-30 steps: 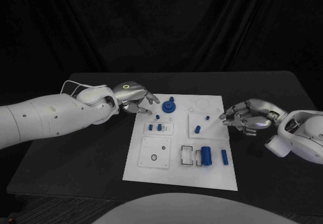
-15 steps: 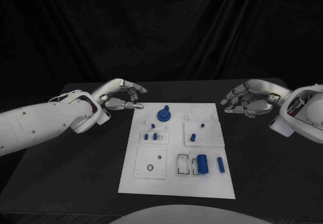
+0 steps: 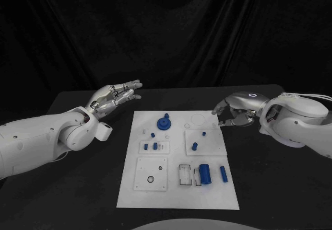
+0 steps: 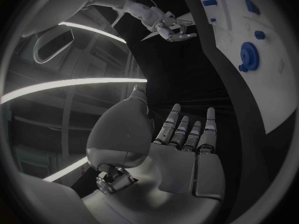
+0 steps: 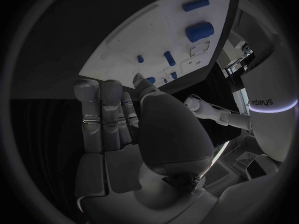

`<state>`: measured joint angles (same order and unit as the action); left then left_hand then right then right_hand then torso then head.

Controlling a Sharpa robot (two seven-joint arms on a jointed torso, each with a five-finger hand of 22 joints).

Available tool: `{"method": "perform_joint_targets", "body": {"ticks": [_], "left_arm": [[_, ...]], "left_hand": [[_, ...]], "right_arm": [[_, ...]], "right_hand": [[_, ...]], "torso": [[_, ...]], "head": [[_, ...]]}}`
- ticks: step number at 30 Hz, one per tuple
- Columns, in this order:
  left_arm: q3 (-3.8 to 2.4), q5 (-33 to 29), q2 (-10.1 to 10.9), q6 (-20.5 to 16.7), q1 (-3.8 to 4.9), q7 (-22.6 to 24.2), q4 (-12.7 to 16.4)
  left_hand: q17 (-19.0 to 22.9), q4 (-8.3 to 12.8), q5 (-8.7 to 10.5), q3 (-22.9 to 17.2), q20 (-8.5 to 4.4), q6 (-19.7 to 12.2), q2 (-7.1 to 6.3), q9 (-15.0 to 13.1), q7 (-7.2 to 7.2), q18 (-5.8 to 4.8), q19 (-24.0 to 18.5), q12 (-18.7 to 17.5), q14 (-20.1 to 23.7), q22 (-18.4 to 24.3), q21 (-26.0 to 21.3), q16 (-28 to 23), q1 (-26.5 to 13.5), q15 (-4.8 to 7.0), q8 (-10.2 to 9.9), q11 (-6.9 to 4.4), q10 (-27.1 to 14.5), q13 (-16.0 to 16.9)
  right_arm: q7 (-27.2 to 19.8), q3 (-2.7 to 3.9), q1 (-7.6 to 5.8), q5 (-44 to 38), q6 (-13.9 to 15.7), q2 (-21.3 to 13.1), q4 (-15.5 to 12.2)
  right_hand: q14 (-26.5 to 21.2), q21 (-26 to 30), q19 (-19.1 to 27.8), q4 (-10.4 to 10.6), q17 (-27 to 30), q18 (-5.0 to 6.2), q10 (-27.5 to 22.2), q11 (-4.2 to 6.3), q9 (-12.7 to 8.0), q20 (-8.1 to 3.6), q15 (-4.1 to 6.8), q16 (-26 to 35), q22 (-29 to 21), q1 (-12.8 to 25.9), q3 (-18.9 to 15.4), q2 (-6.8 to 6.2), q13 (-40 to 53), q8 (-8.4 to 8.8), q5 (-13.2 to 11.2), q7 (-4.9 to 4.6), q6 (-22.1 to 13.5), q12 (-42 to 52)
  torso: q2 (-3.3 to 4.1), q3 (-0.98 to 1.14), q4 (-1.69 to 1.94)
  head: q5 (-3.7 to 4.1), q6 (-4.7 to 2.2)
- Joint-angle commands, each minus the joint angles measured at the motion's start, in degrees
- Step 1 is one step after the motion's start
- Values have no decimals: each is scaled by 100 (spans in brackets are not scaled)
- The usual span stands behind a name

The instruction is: Assemble the parts on the task board

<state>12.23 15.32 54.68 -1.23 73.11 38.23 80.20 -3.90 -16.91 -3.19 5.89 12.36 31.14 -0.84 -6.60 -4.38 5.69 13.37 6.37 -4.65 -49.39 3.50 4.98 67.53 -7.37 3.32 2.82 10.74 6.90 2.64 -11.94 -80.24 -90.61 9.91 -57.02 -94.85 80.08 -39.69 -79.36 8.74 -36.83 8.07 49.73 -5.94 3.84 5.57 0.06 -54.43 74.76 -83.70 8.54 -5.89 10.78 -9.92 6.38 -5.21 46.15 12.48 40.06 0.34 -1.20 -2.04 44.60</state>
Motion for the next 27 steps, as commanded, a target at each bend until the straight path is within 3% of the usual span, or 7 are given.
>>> {"method": "perform_joint_targets", "body": {"ticks": [1, 2, 8, 12, 18, 22, 27], "left_arm": [[-2, -633, 12, 499, -34, 1174, 76], [-2, -644, 14, 518, -45, 1186, 92], [-2, -673, 36, 611, -98, 1206, 161], [-2, -679, 51, 648, -121, 1204, 206], [-2, -682, 75, 687, -141, 1195, 280], [-1, -682, 136, 698, -160, 1183, 393], [-1, -683, 175, 704, -179, 1168, 488]], "left_hand": [[225, 11, -55, 47, 40, -469, 144, 154, 123, 207, -399, -3, 220, 949, -49, -281, 29, 49, -54, -132, -303, -245], [268, 5, -97, 68, 51, -707, 198, 224, 157, 252, -473, 0, 268, 1145, -56, -337, 33, 56, -76, -170, -378, -305], [307, 14, -279, 164, 163, -870, 388, 322, 232, 361, -541, 76, 284, 1442, -54, -383, 97, 36, -91, -149, -489, -423], [314, 19, -359, 234, 239, -883, 484, 349, 230, 400, -536, 115, 276, 1522, -49, -390, 132, -7, -91, -133, -525, -466], [319, 19, -483, 325, 317, -906, 583, 377, 245, 435, -522, 168, 265, 1594, -43, -394, 183, -35, -92, -104, -557, -502], [323, 20, -615, 398, 341, -894, 633, 388, 226, 451, -531, 207, 268, 1683, -45, -403, 232, -43, -89, -99, -584, -511], [323, 25, -759, 450, 339, -905, 683, 397, 213, 459, -542, 237, 261, 1759, -45, -405, 320, -59, -91, -87, -610, -515]], "right_arm": [[-252, 4, 133, -807, 266, 64, 72], [-295, 4, 177, -843, 283, 92, 101], [-446, 4, 343, -934, 328, 248, 243], [-498, 4, 415, -953, 324, 319, 292], [-565, 4, 489, -963, 313, 417, 371], [-604, 4, 530, -966, 317, 488, 425], [-620, 4, 563, -967, 284, 526, 460]], "right_hand": [[89, -154, -96, -37, -135, -32, 160, 21, 3, 20, -27, -114, 60, -125, -53, 55, -85, 71, 75, -8, 56, 13], [102, -182, -110, -53, -166, -36, 227, 24, 3, 23, -30, -137, 73, -150, -57, 72, -114, 88, 115, -10, 71, 20], [139, -257, -157, -114, -235, -45, 509, 19, 5, 35, -41, -185, 119, -268, -10, 128, -273, 155, 126, 0, 168, -16], [157, -292, -177, -117, -264, -50, 587, 24, 12, 31, -35, -202, 139, -277, 19, 125, -355, 161, 148, -6, 255, -68], [173, -330, -192, -104, -311, -57, 705, 32, -6, 28, -31, -227, 166, -263, 55, 120, -462, 244, 148, 22, 246, -139], [175, -338, -195, -89, -321, -58, 783, 41, 2, 24, -25, -231, 178, -249, 75, 125, -507, 252, 145, -16, 295, -162], [165, -327, -190, -66, -321, -58, 939, 60, 22, 13, -11, -218, 195, -244, 133, 108, -597, 237, 136, -83, 469, -218]], "torso": [[37, -43, 63], [47, -59, 101], [47, -74, 110], [38, -63, 90], [39, -63, 96], [36, -51, 96], [31, -60, 96]], "head": [[39, -1], [63, 11], [77, 84], [73, 146], [111, 195], [98, 266], [91, 303]]}}
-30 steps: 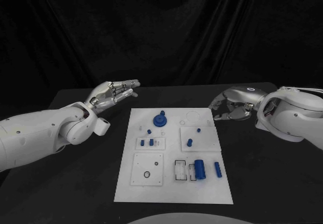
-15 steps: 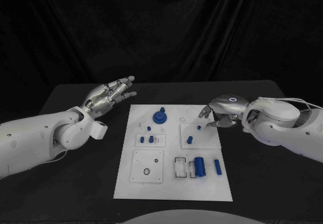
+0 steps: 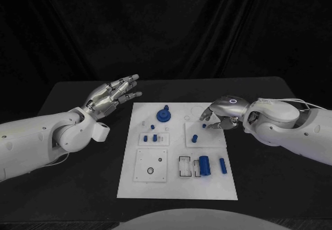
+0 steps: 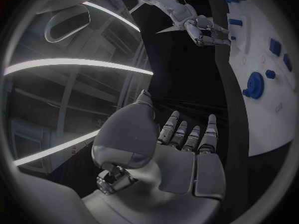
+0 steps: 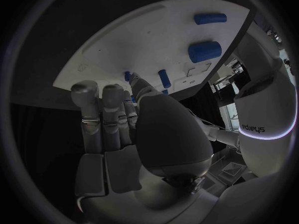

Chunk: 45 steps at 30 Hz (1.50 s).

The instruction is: Assemble the parts on the task board

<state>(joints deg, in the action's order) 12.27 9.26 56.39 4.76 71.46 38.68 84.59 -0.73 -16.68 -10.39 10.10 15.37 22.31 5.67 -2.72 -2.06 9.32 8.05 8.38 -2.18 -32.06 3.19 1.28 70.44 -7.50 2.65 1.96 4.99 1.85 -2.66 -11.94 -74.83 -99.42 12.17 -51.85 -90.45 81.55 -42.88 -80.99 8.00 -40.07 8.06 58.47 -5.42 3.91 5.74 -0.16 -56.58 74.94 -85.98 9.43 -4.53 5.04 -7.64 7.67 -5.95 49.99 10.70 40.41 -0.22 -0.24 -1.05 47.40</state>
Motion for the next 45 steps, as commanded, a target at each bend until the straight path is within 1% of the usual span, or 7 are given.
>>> {"method": "perform_joint_targets", "body": {"ticks": [1, 9, 14, 19, 28, 33, 45], "left_arm": [[-4, -77, 11, 105, -18, 1122, 63], [-4, -77, 17, 123, -30, 1106, 92], [-4, -77, 4, 159, -41, 1079, 76], [-4, -77, -6, 190, -59, 1063, 65], [-4, -77, -49, 270, -98, 1018, 23], [-4, -77, -81, 306, -118, 989, -12], [-4, -77, -120, 348, -150, 947, -67]], "left_hand": [[6, 2, -39, 29, 38, -22, 31, 9, -19, 96, -9, 36, 14, 26, -14, -34, 29, -45, -24, 0, -35, -10], [-2, 10, -189, 85, 75, -37, 103, 15, -18, 94, -3, 79, -17, 80, -5, -24, 150, -97, -26, 34, -59, -11], [-11, 26, -428, 140, 99, 5, 183, 11, -63, 94, 30, 126, -61, 120, 9, -6, 330, -137, -19, 36, -86, -12], [-20, 35, -526, 156, 109, 33, 221, 7, -87, 92, 57, 148, -95, 118, 18, 10, 418, -160, -15, 51, -96, -11], [-55, 70, -710, 178, 132, 70, 304, 2, -133, 80, 214, 187, -237, -10, 73, 92, 614, -243, -10, 95, -114, -10], [-78, 148, -983, 186, 138, 265, 381, -28, -230, 53, 411, 246, -352, -129, 135, 186, 822, -293, 23, 124, -108, -5], [-119, 192, -1177, 207, 145, 380, 436, -45, -291, 12, 723, 298, -548, -343, 254, 348, 945, -365, 41, 179, -94, 2]], "right_arm": [[-93, 4, 28, -86, 48, 19, 31], [-107, 4, 81, -86, 65, 103, 124], [-113, 4, 116, -86, 59, 179, 205], [-120, 4, 149, -86, 34, 253, 300], [-144, 4, 198, -84, -34, 345, 391], [-136, 4, 212, -85, -80, 370, 415], [-78, 4, 221, -85, -203, 351, 421]], "right_hand": [[16, -4, -26, 16, 4, -57, 87, 10, 21, -6, 12, -1, 181, -13, 56, -34, -41, 2, 4, -19, 132, -57], [-30, 85, 8, 39, 56, -48, 164, 12, 26, -10, 12, 56, 179, -34, 149, -36, -108, 8, 81, -68, 279, -129], [-51, 117, 25, 32, 74, -47, 157, -2, 20, -6, 4, 75, 186, -67, 237, -44, -133, 42, 213, -59, 310, -196], [-74, 165, 42, 31, 111, -42, 136, -12, 23, -1, -4, 107, 180, -72, 272, -48, -137, 44, 241, -68, 346, -229], [-107, 205, 67, 58, 124, -36, 200, -6, 49, 7, -6, 128, 197, -34, 364, -77, -127, 2, 161, -191, 591, -266], [-114, 223, 72, 38, 118, -31, 362, 20, 63, -6, 14, 129, 211, -83, 467, -72, -109, -21, 147, -251, 747, -224], [-138, 274, 86, -67, 157, -21, 841, 144, 110, -78, 106, 183, 243, -213, 707, -131, -76, -55, 147, -164, 1064, -115]], "torso": [[-4, -4, 0], [-3, -9, -23], [-9, -6, 29], [-19, -16, 10], [-2, -10, 23], [-13, -11, 25], [-19, -16, 19]], "head": [[-7, 23], [-35, 97], [-16, 117], [-32, 124], [-19, 116], [-19, 132], [-40, 147]]}}
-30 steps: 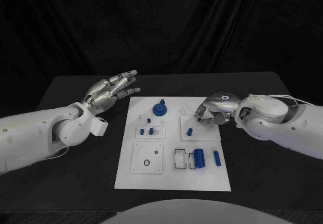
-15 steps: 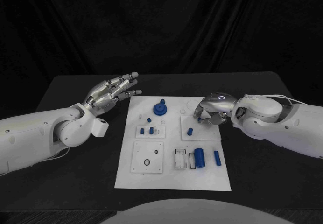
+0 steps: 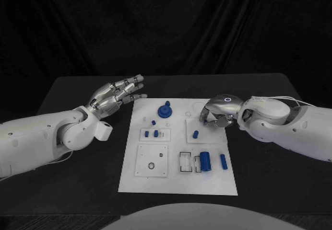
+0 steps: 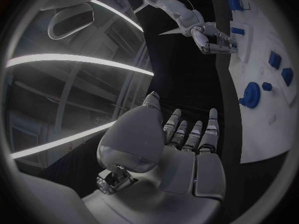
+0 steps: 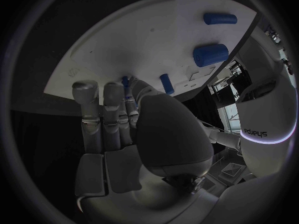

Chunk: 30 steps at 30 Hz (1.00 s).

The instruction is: Assemble the parts on the task board

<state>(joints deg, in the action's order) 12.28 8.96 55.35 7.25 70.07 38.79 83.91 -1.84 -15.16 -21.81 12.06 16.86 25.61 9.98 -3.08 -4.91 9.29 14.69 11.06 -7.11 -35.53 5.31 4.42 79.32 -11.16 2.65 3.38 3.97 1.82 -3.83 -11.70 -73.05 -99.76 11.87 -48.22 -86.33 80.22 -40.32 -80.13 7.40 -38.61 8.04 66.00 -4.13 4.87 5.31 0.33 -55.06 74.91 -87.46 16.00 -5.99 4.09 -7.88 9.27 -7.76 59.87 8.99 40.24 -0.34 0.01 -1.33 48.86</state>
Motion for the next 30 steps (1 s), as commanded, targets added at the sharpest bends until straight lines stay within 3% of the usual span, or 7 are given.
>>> {"method": "perform_joint_targets", "body": {"ticks": [1, 9, 18, 21, 26, 30], "left_arm": [[-5, -47, -17, 98, -12, 934, 0], [-5, -47, -18, 108, -18, 900, -3], [-5, -47, -18, 116, -22, 866, -8], [-5, -47, -27, 126, -23, 860, -11], [-5, -47, -40, 118, -24, 840, -9], [-5, -47, -54, 104, -24, 808, -7]], "left_hand": [[-9, 39, -44, 11, -3, 51, 10, -10, -10, 12, 67, 32, -61, 6, 45, 40, 60, -1, 41, 39, 8, 6], [-15, 45, -176, 13, -3, 98, 43, -19, -39, -26, 145, 42, -104, 31, 73, 92, 99, -26, 48, 63, 11, 6], [-25, 45, -290, 14, -2, 119, 71, -24, -57, -66, 215, 48, -161, 55, 98, 151, 129, -63, 49, 83, 9, 6], [-29, 66, -363, 6, -3, 128, 79, -26, -67, -91, 248, 53, -187, 70, 109, 181, 165, -82, 49, 94, 9, 7], [-32, 147, -578, -30, -5, 155, 106, -32, -85, -153, 312, 49, -217, 112, 125, 230, 270, -102, 52, 105, 3, 7], [-30, 209, -730, -59, -7, 395, 126, -69, -118, -193, 346, 43, -209, 145, 130, 245, 327, -104, 98, 121, -7, 6]], "right_arm": [[33, -19, 43, -51, -163, -12, 8], [15, -19, 44, -51, -135, -19, -1], [-13, -19, 44, -51, -93, -25, 7], [-67, -19, 44, -51, -1, -23, 10], [-213, -18, 41, -51, 246, -61, -18], [-360, -18, -9, -51, 418, -138, -86]], "right_hand": [[-3, 15, -1, -18, 4, -20, 129, 29, 21, -45, 67, 29, 251, -71, 67, 11, 23, -36, -12, 27, 106, 64], [-26, 72, 15, -41, 69, -15, 250, 61, 40, -73, 93, 93, 254, -55, 96, -23, 37, -32, -50, 49, 182, 82], [-56, 166, 43, -78, 141, -3, 305, 82, 54, -86, 108, 163, 242, -91, 138, -23, 44, -28, -78, 66, 234, 82], [-22, 207, 31, -118, 128, 6, 384, 117, 94, -110, 137, 157, 238, -130, 166, -1, 58, -72, -116, 99, 361, 100], [-2, 161, 11, -144, 97, -2, 441, 138, 116, -126, 154, 143, 255, -158, 184, 16, 70, -85, -124, 112, 419, 113], [2, 199, 13, -105, 122, 0, 451, 139, 126, -132, 155, 168, 250, -99, 167, 25, 70, -75, -173, 118, 434, 102]], "torso": [[-5, -5, -4], [-7, -4, -10], [2, 1, -12], [0, 2, -5], [0, 1, -12], [1, 1, -12]], "head": [[-19, -4], [-49, 14], [-72, -15], [-71, -30], [-129, 12], [-176, 35]]}}
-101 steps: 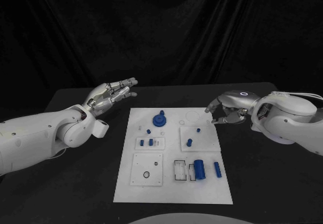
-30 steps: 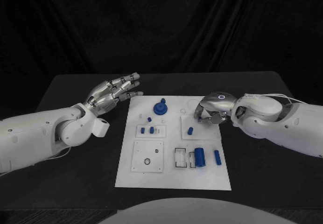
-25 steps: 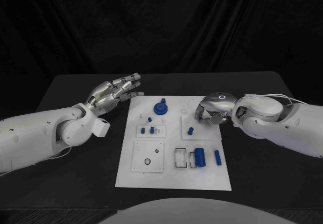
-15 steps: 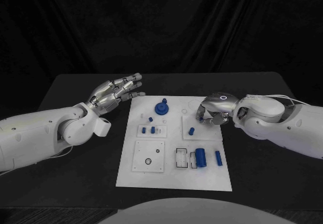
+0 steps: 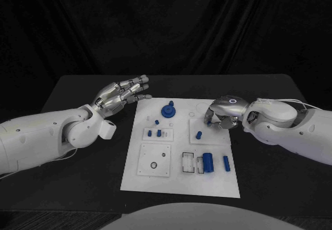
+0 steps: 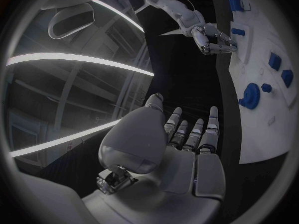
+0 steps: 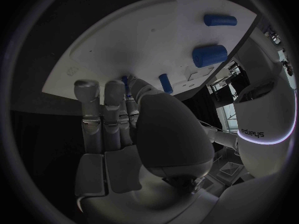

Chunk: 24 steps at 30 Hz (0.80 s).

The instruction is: Assemble the parts on the task board

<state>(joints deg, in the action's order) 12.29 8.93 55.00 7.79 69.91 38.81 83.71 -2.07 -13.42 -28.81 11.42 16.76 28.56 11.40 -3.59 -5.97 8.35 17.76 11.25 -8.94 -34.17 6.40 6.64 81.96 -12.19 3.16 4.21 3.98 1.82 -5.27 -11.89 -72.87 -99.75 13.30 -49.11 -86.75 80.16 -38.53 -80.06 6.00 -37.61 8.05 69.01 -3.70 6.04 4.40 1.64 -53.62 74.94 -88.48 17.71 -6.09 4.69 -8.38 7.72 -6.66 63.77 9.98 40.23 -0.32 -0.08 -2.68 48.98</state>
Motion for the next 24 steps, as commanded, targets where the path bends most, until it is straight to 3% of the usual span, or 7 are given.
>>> {"method": "perform_joint_targets", "body": {"ticks": [1, 5, 8, 13, 19, 24], "left_arm": [[-5, -44, -22, 50, -9, 801, 13], [-5, -44, -28, 50, -9, 771, 24], [-5, -44, -34, 20, -9, 744, 30], [-5, -45, -43, -42, -10, 686, 35], [-5, -45, -73, -28, -10, 651, 24], [-5, -45, -97, 5, -10, 630, 1]], "left_hand": [[-7, 37, -36, 4, 3, 114, -15, -20, -15, -100, 41, 23, -24, 11, 22, 24, 64, -3, 50, 39, -9, 5], [-6, 47, -60, -1, 3, 144, -10, -26, -24, -109, 48, 16, -22, 18, 22, 26, 72, -7, 59, 48, -14, 4], [-8, 67, -96, -19, 3, 150, 8, -28, -38, -123, 60, 24, -26, 29, 24, 36, 93, -13, 64, 64, -13, 6], [-18, 119, -152, -53, 5, 177, 25, -34, -78, -152, 109, 87, -67, 45, 42, 84, 137, -43, 72, 111, 15, 17], [-19, 131, -163, -72, 5, 172, 44, -34, -97, -166, 123, 103, -69, 52, 47, 93, 149, -51, 73, 134, 20, 20], [-17, 144, -165, -96, 4, 155, 68, -32, -113, -183, 133, 110, -58, 61, 48, 95, 165, -56, 69, 154, 20, 20]], "right_arm": [[-236, 1, -44, -52, 296, -63, -61], [-310, 1, -209, -52, 375, -171, -226], [-291, 1, -349, -52, 353, -272, -401], [-215, 1, -638, -52, 210, -485, -870], [-219, 1, -739, 15, 217, -546, -1276], [-244, 1, -696, 72, 91, -392, -1456]], "right_hand": [[8, 25, 8, 35, 26, 0, 149, 96, 9, -40, 24, 27, 246, 3, -4, 36, 10, -25, -19, 8, 45, 3], [-1, 35, 11, 29, 47, 1, 163, 106, 16, -43, 28, 49, 245, -10, 5, 47, 13, -28, -26, 17, 64, 3], [-7, 56, 16, 27, 71, 4, 170, 108, 19, -44, 30, 69, 241, -15, 6, 48, 14, -29, -28, 19, 72, 4], [-23, 75, 23, 31, 106, 5, 196, 115, 29, -47, 34, 104, 239, -9, 3, 51, 19, -36, -40, 25, 101, 8], [-40, 120, 36, 36, 159, 11, 217, 121, 35, -50, 37, 152, 229, 2, -8, 40, 22, -34, -53, 31, 115, 10], [-37, 84, 30, 29, 135, 5, 226, 126, 35, -53, 41, 140, 239, -6, -8, 32, 24, -26, -45, 33, 110, 9]], "torso": [[2, -1, -1], [0, -3, -6], [-1, -2, 4], [-3, -3, 13], [-1, -3, -1], [4, -6, 9]], "head": [[-46, 26], [-67, 41], [-65, 93], [-71, 102], [-120, 102], [-162, 102]]}}
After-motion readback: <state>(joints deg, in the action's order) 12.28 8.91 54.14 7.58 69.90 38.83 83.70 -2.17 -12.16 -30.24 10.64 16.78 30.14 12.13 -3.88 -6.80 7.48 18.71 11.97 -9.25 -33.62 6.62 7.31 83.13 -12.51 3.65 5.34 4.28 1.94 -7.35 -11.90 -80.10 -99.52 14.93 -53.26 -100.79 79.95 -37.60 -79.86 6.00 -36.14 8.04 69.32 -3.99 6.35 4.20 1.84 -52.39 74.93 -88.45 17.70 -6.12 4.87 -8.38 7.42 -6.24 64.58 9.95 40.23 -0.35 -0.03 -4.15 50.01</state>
